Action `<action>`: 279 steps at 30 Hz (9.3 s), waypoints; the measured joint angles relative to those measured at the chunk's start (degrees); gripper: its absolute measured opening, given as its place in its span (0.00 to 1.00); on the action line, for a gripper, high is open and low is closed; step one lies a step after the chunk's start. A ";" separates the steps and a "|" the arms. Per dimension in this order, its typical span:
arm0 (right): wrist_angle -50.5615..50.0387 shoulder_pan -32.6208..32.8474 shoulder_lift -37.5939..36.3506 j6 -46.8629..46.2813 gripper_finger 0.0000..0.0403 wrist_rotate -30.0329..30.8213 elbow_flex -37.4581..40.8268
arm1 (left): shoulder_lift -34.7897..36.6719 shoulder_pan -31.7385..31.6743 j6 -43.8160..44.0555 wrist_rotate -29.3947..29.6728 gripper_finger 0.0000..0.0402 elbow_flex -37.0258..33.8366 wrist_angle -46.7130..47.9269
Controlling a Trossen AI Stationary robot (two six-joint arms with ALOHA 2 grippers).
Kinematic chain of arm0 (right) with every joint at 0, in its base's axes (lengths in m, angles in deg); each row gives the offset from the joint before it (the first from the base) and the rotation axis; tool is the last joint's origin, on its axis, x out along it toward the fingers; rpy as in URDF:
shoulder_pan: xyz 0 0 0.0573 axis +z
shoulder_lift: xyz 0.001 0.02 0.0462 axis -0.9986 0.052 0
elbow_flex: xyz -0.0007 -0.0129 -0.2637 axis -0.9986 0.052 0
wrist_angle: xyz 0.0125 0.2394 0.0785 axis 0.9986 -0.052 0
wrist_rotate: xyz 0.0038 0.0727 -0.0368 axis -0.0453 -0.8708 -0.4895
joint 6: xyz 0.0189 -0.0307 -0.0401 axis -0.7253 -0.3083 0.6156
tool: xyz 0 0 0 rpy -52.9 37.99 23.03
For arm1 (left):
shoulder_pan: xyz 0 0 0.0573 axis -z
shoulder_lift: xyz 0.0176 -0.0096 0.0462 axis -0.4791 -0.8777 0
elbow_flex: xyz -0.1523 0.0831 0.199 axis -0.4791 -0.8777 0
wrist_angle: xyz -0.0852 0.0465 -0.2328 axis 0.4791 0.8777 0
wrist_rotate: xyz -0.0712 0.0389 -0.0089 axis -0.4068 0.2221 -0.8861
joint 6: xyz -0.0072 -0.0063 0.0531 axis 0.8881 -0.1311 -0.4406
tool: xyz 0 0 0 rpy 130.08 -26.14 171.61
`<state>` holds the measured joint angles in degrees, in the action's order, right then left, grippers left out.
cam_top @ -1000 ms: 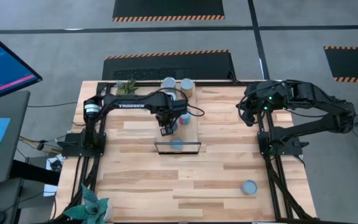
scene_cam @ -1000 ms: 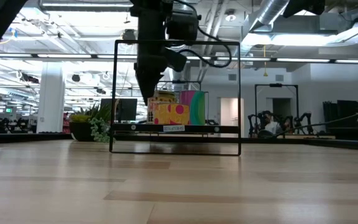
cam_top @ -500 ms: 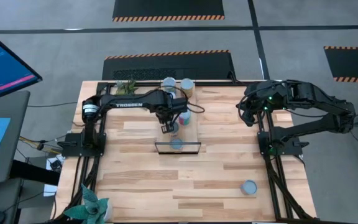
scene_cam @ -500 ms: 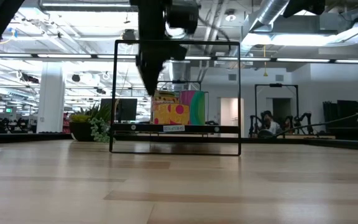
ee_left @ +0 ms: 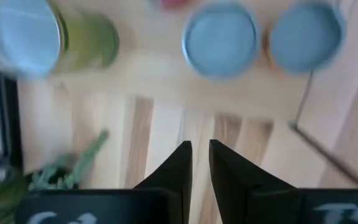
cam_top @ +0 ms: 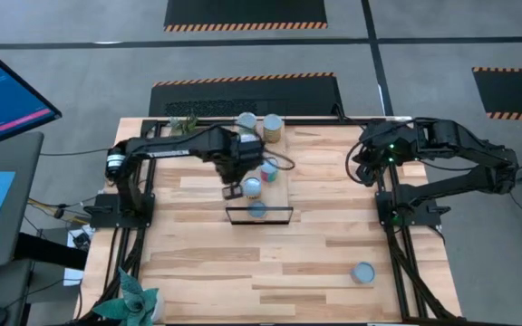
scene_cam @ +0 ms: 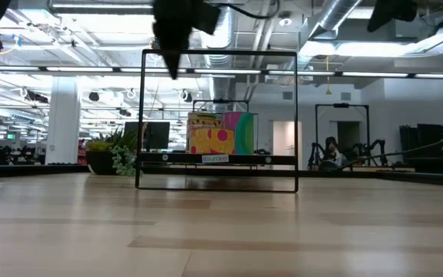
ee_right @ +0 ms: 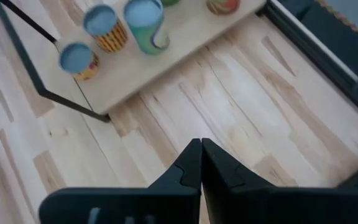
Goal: Pick and place cans onto a shelf
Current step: Adjust the cans on the shelf
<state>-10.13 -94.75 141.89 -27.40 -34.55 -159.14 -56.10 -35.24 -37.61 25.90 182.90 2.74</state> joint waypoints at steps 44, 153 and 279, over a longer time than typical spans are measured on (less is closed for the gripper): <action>37.80 -5.26 50.73 -3.66 0.04 -39.53 -1.07 | 39.44 9.08 36.07 15.08 0.11 -42.75 -22.49; -14.81 12.20 -13.18 -0.37 0.05 13.39 -14.80 | -0.79 2.36 73.07 -20.88 0.11 -21.51 -35.05; -14.82 12.13 -14.29 5.00 0.05 10.36 -14.78 | -0.01 -2.84 59.87 -5.47 0.11 -18.21 -26.74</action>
<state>-24.95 -82.62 127.59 -22.40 -24.19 -173.91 -56.11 -38.08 22.26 20.43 164.70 -24.00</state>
